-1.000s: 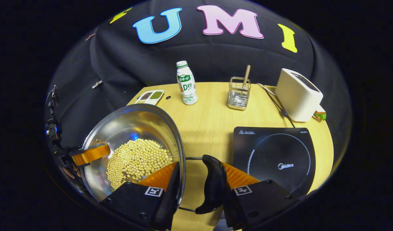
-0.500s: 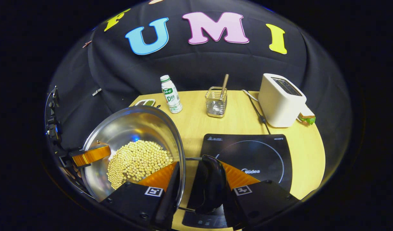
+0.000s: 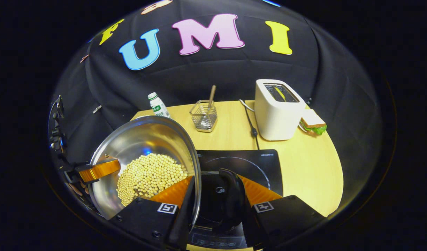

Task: First push the handle of the pot to place it horizontally, then grasp the pot with both hands and set it on the induction cooktop.

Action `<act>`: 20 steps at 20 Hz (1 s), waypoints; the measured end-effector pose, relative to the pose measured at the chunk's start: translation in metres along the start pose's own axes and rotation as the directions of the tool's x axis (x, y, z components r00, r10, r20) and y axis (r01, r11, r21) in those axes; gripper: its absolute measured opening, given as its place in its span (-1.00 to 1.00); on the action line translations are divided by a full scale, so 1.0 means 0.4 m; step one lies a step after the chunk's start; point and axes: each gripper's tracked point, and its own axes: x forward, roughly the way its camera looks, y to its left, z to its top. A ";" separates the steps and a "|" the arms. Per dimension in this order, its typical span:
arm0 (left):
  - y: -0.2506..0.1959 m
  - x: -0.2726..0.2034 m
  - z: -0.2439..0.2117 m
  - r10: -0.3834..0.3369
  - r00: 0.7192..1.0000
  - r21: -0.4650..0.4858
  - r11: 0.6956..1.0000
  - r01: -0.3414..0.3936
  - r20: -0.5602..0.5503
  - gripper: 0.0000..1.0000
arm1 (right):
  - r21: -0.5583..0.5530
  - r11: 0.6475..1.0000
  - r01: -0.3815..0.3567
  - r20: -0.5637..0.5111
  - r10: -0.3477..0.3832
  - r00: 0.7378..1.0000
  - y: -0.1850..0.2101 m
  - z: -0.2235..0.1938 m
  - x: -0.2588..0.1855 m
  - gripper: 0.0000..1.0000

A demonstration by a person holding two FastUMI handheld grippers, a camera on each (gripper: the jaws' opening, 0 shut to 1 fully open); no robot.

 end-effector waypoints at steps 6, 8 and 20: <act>-0.117 0.057 -0.013 -0.016 1.000 0.003 1.000 0.016 -0.009 0.26 | 0.007 1.000 0.017 -0.005 -0.016 1.000 -0.131 0.011 0.003 0.28; -0.150 0.077 -0.023 -0.018 1.000 0.003 1.000 0.018 -0.013 0.26 | 0.011 1.000 0.020 -0.012 -0.020 1.000 -0.166 0.007 0.010 0.28; -0.263 0.202 -0.080 -0.033 0.998 0.000 0.999 0.033 -0.048 0.26 | 0.034 0.998 0.047 -0.055 -0.045 0.997 -0.326 -0.027 0.078 0.28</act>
